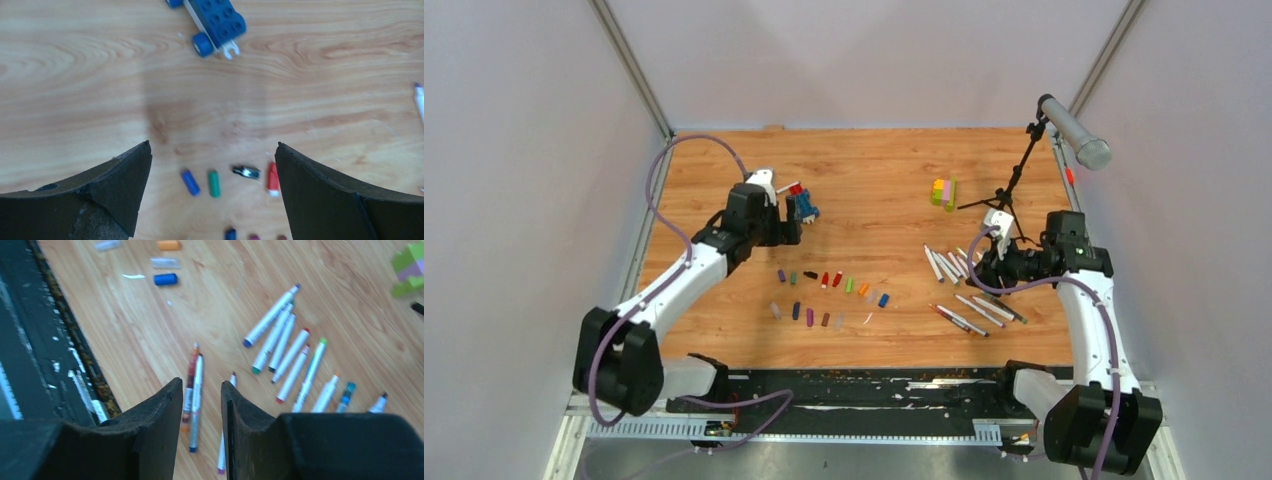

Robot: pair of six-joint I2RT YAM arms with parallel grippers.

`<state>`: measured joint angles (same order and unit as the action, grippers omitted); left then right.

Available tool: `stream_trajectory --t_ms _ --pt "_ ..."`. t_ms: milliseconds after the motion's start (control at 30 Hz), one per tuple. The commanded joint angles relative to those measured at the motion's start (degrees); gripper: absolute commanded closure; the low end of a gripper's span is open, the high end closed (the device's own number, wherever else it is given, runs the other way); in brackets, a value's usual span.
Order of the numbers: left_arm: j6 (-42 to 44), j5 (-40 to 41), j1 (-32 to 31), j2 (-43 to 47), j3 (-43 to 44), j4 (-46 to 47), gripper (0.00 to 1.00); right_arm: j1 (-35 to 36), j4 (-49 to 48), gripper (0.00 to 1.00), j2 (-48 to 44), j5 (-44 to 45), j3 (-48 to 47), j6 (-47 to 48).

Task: Open the pen caps
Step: Pick up the pen from the center of the board.

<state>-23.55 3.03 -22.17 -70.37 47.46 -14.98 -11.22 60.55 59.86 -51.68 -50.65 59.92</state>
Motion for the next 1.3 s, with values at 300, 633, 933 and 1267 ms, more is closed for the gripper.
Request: stream_trajectory --t_ms 300,633,933,1267 --pt "32.0 -4.7 10.1 -28.9 26.8 -6.2 0.02 5.0 -1.3 0.63 -2.3 -8.5 0.7 -4.0" --pt "42.5 -8.1 13.2 -46.7 48.3 -18.1 0.26 5.2 -0.8 0.63 -2.4 -8.2 1.1 -2.4" --pt "42.9 -13.9 16.4 -53.5 54.0 -19.9 0.41 5.2 -0.5 0.63 -1.3 -7.5 1.0 -2.0" --pt "42.7 -15.5 17.3 -59.6 60.4 -22.1 0.50 5.3 -0.5 0.63 -0.4 -7.1 1.3 -1.8"
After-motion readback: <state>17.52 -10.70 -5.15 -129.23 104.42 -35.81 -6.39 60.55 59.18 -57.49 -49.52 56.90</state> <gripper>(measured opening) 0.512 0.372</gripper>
